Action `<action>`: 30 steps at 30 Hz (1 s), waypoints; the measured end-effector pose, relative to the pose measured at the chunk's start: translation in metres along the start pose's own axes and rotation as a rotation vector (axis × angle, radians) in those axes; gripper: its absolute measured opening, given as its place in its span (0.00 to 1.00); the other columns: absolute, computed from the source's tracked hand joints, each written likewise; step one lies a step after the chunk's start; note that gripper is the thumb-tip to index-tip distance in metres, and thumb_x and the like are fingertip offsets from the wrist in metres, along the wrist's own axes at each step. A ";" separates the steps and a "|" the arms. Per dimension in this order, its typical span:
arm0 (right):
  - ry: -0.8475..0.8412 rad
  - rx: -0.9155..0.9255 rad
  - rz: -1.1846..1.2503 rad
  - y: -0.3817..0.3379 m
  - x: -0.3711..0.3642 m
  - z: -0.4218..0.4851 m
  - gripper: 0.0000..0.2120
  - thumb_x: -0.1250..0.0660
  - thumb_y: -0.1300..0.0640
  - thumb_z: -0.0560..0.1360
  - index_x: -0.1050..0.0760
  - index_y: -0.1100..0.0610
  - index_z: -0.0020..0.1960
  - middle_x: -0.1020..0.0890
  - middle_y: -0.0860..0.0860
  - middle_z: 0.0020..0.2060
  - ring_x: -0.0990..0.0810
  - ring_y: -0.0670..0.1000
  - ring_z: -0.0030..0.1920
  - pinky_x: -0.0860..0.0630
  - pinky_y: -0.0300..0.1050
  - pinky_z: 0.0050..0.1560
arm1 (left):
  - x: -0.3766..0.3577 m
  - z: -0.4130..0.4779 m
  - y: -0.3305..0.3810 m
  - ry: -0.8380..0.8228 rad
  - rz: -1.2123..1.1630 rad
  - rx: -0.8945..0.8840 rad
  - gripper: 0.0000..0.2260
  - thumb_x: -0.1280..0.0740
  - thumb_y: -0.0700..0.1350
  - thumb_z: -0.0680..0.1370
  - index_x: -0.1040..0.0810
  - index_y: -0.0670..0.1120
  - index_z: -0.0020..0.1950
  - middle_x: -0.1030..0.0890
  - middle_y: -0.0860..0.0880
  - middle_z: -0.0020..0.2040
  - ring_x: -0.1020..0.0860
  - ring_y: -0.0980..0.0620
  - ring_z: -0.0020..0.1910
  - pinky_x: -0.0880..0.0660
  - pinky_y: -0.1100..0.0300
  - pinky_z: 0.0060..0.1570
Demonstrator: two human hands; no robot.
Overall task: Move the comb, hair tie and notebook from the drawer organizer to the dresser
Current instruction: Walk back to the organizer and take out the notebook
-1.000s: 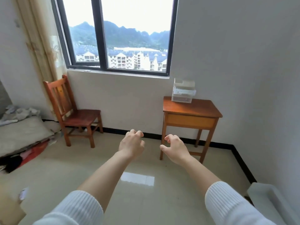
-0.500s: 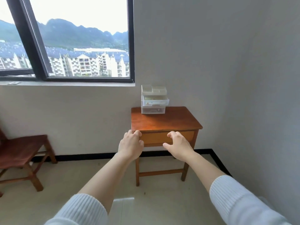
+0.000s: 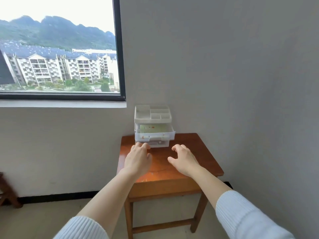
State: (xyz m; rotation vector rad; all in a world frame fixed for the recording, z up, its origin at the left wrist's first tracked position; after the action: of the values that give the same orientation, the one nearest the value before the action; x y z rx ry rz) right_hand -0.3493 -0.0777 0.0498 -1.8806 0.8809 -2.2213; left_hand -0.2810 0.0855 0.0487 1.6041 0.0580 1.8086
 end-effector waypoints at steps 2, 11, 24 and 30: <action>-0.009 0.007 0.004 0.005 -0.006 0.042 0.21 0.37 0.48 0.74 0.32 0.54 0.65 0.27 0.52 0.63 0.27 0.54 0.62 0.27 0.53 0.60 | -0.012 0.039 -0.009 -0.010 0.002 0.006 0.17 0.43 0.44 0.77 0.29 0.47 0.65 0.27 0.46 0.62 0.31 0.47 0.63 0.28 0.53 0.55; 0.012 -0.050 -0.011 0.024 -0.048 0.238 0.19 0.38 0.49 0.74 0.30 0.53 0.62 0.26 0.50 0.60 0.31 0.53 0.62 0.30 0.50 0.59 | -0.074 0.218 -0.064 -0.105 -0.020 -0.014 0.16 0.42 0.46 0.78 0.29 0.48 0.65 0.27 0.47 0.63 0.30 0.48 0.64 0.26 0.54 0.57; -0.123 -0.268 -0.298 0.048 -0.087 0.336 0.21 0.40 0.47 0.73 0.22 0.60 0.57 0.45 0.54 0.77 0.52 0.56 0.76 0.44 0.59 0.69 | -0.114 0.322 -0.083 -0.450 -0.040 0.249 0.09 0.40 0.47 0.74 0.31 0.44 0.37 0.25 0.48 0.35 0.28 0.49 0.32 0.34 0.62 0.27; -0.188 -0.335 -0.229 0.052 -0.092 0.353 0.23 0.39 0.45 0.73 0.25 0.60 0.60 0.42 0.55 0.75 0.51 0.56 0.76 0.43 0.60 0.68 | -0.121 0.334 -0.070 -0.513 -0.096 0.425 0.14 0.39 0.53 0.73 0.28 0.41 0.46 0.24 0.45 0.41 0.23 0.43 0.45 0.27 0.53 0.50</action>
State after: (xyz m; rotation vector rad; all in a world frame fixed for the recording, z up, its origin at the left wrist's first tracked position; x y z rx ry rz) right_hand -0.0142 -0.2082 -0.0306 -2.4055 1.1105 -2.0680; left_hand 0.0442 -0.0615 -0.0112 2.2799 0.2921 1.3188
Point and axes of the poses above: each hand's wrist, its own z-axis towards the middle knuckle, its own x-axis out of the back of the hand, y = z × x, the point moved 1 cm from there along z, towards the middle knuckle
